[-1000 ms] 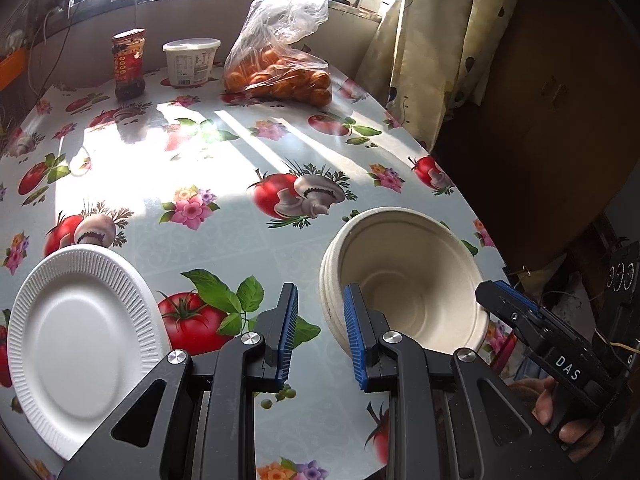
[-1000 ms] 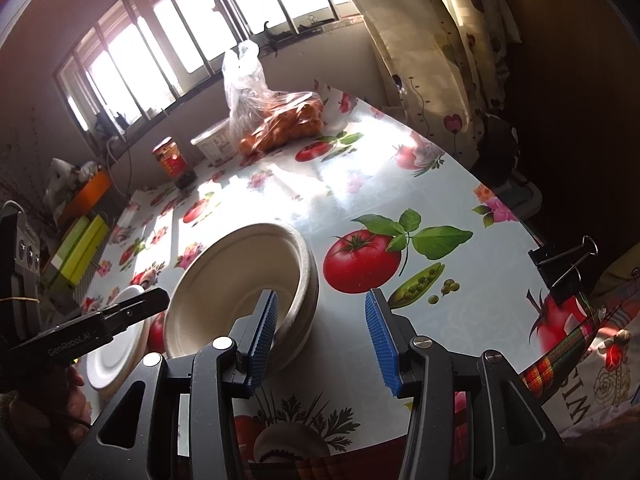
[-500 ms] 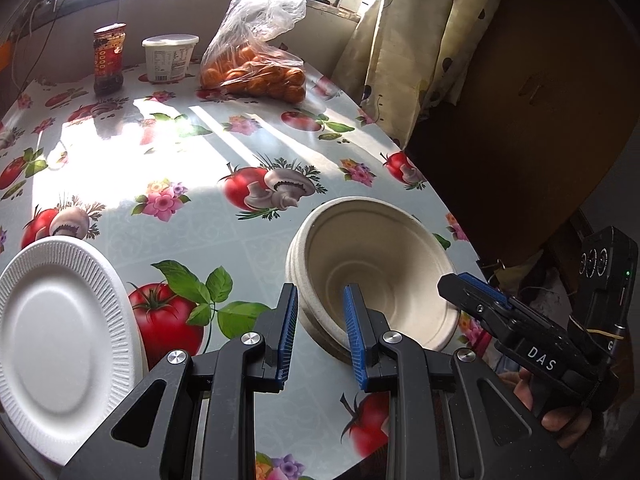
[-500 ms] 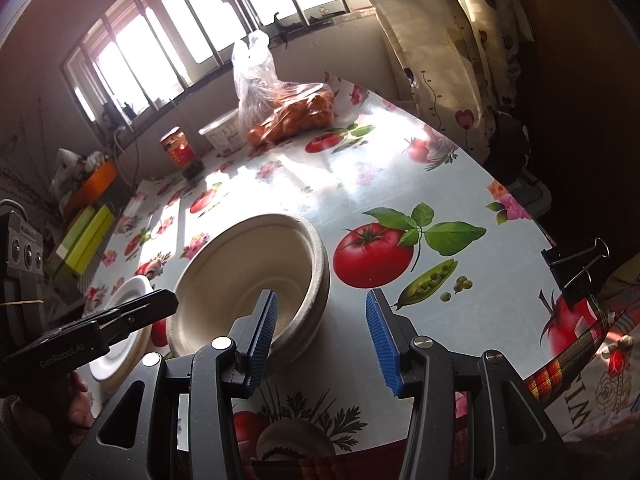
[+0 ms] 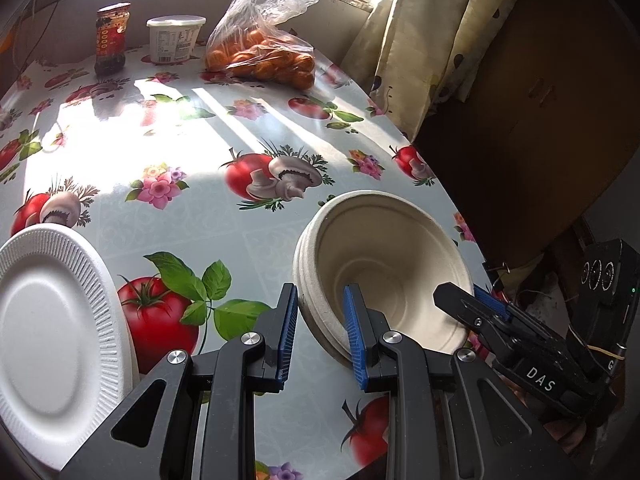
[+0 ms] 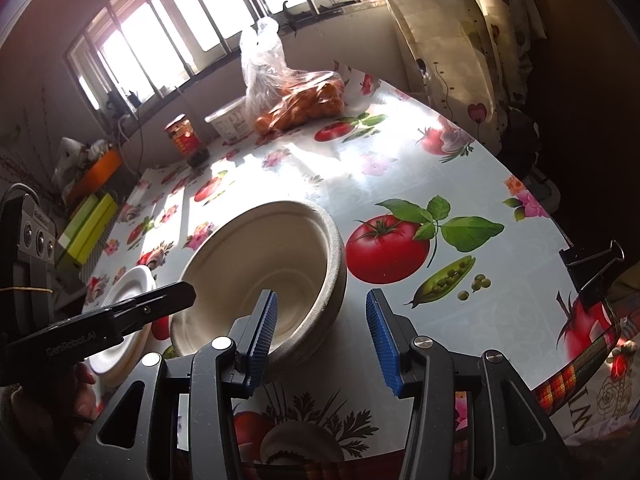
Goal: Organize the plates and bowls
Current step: 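Move both grippers to the rim of the nested bowl stack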
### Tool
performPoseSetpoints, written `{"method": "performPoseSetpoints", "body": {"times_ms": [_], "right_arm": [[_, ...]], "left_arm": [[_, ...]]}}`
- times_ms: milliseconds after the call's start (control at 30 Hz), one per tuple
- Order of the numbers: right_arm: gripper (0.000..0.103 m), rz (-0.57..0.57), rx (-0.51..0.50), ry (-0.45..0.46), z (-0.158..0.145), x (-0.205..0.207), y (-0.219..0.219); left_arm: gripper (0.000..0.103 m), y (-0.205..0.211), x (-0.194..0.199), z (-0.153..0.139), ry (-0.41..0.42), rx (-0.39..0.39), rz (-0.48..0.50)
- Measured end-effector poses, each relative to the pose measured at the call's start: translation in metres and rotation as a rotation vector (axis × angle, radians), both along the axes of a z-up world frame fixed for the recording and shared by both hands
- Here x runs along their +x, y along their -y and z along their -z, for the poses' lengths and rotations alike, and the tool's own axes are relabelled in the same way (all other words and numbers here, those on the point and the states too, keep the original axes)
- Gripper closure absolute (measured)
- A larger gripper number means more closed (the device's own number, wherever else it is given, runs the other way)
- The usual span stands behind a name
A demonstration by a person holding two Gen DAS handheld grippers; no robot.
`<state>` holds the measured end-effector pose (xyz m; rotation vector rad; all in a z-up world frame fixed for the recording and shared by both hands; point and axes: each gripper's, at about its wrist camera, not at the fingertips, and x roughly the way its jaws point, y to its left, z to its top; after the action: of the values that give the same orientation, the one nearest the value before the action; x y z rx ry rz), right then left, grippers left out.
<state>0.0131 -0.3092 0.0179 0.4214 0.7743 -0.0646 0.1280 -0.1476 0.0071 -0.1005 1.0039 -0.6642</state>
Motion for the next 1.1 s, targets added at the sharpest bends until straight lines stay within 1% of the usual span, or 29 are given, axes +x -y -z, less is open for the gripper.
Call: {"method": "performPoseSetpoints", "body": {"times_ms": [133,333,433,600,633,700,767,900,1100], "right_arm": [[0.057,0.001,0.008,-0.005,0.002,0.002,0.000],[0.057,-0.007,0.012,-0.008,0.004,0.003,0.000],[0.057,-0.004,0.013,-0.009,0.005,0.003,0.000],[0.057,-0.008,0.014,-0.008,0.004,0.003,0.001],[0.057,-0.007,0.013,-0.009,0.004,0.003,0.000],[0.057,-0.009,0.013,-0.009,0.004,0.003,0.000],[0.057,-0.008,0.011,-0.010,0.005,0.003,0.000],[0.057,-0.003,0.010,-0.012,0.006,0.003,0.000],[0.057,0.002,0.012,-0.015,0.008,0.002,0.002]], "left_arm": [[0.078,0.000,0.005,0.001,-0.019,-0.015,-0.002],[0.078,0.000,0.006,0.002,-0.026,-0.008,-0.006],[0.078,-0.005,0.008,-0.001,-0.030,-0.029,-0.015],[0.078,-0.008,0.013,0.006,-0.077,-0.037,-0.010],[0.077,-0.007,0.013,0.007,-0.087,-0.038,-0.004],[0.068,-0.003,0.011,0.011,-0.106,-0.046,0.010],[0.068,0.000,0.011,0.012,-0.117,-0.050,0.022],[0.068,0.001,0.011,0.014,-0.125,-0.039,0.004],[0.068,0.002,0.009,0.012,-0.120,-0.028,0.003]]}}
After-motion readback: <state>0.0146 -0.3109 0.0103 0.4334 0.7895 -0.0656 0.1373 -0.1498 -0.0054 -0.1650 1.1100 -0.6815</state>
